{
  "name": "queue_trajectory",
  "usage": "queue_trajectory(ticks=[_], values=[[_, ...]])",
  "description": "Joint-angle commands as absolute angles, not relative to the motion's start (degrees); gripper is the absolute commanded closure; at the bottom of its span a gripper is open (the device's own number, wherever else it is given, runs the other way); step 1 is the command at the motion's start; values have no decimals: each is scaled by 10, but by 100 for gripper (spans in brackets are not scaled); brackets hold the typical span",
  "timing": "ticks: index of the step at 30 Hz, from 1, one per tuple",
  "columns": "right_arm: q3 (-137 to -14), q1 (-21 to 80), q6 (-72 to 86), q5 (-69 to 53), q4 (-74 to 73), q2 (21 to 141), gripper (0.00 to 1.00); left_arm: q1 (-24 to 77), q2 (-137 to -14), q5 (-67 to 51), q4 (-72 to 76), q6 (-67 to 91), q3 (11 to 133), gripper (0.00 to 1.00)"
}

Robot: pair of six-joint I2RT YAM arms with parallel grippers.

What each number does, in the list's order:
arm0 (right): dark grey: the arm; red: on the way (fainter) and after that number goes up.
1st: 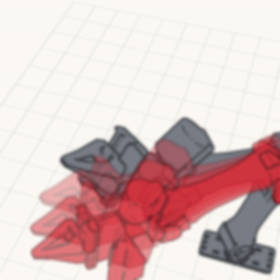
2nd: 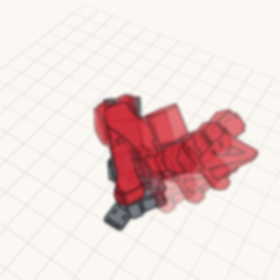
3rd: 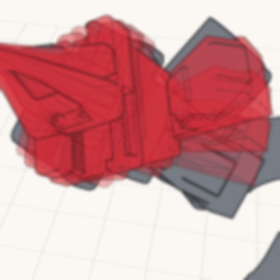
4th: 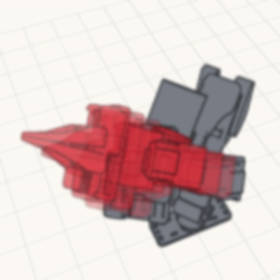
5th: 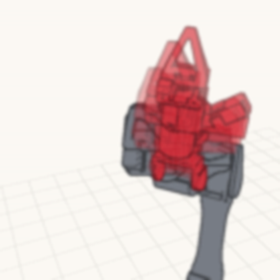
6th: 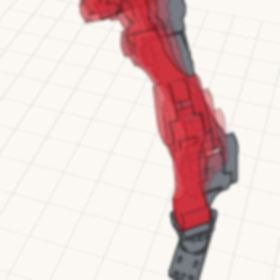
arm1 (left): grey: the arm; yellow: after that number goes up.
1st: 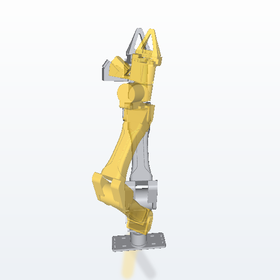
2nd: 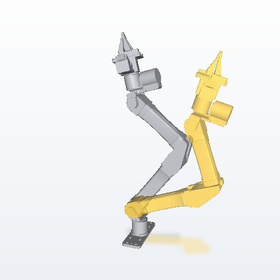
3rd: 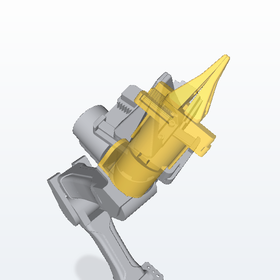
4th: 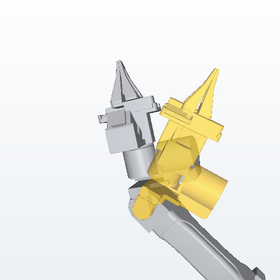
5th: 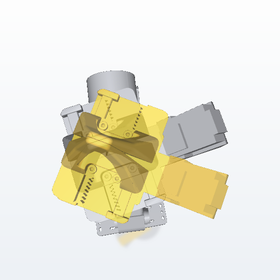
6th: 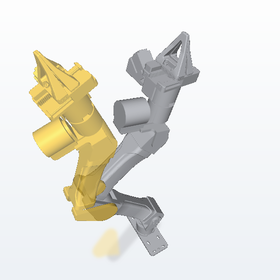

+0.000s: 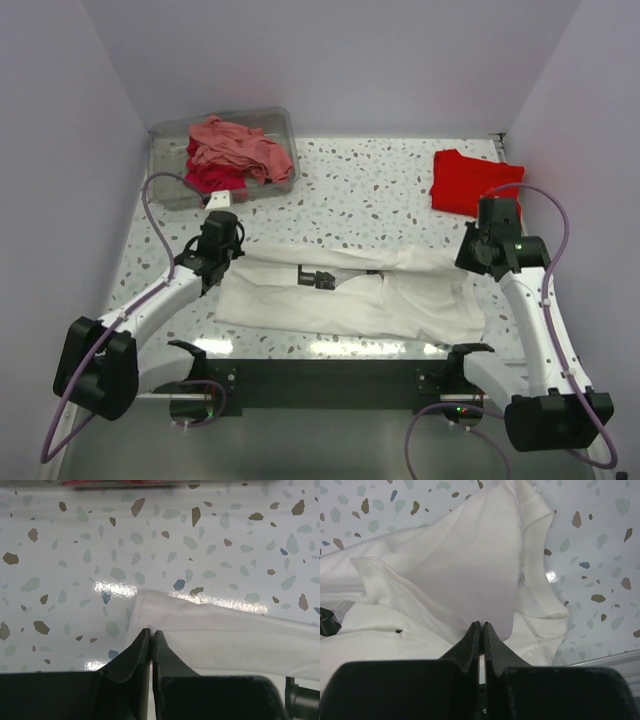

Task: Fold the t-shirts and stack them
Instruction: Fold the tshirt

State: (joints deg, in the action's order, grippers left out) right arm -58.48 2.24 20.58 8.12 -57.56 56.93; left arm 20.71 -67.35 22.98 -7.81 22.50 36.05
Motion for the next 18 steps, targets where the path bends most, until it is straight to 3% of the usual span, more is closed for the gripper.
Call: queue_trajectory(ticks=[1,3,4,5,6,7,8,9,10,12,18], values=[[-589,24,214,86,-599,553,100,212,-658,252,-92,248,351,100],[-590,24,213,84,-608,548,100,214,-654,260,-105,264,350,96],[-591,23,214,83,-612,545,99,216,-644,265,-119,271,349,89],[-591,23,214,82,-617,537,93,218,-635,276,-125,285,345,68],[-592,23,214,82,-619,531,81,220,-625,280,-132,293,341,61],[-596,23,214,83,-624,526,77,221,-599,282,-138,304,338,45],[-599,24,214,84,-626,516,70,221,-586,282,-140,307,333,38],[-600,24,214,88,-628,512,54,222,-574,281,-141,308,333,32],[-606,25,211,91,-632,510,49,223,-557,279,-146,308,335,21],[-606,25,206,91,-628,505,43,224,-553,273,-153,308,346,16],[-576,47,221,33,-558,542,45,232,-626,243,-139,294,381,7]])
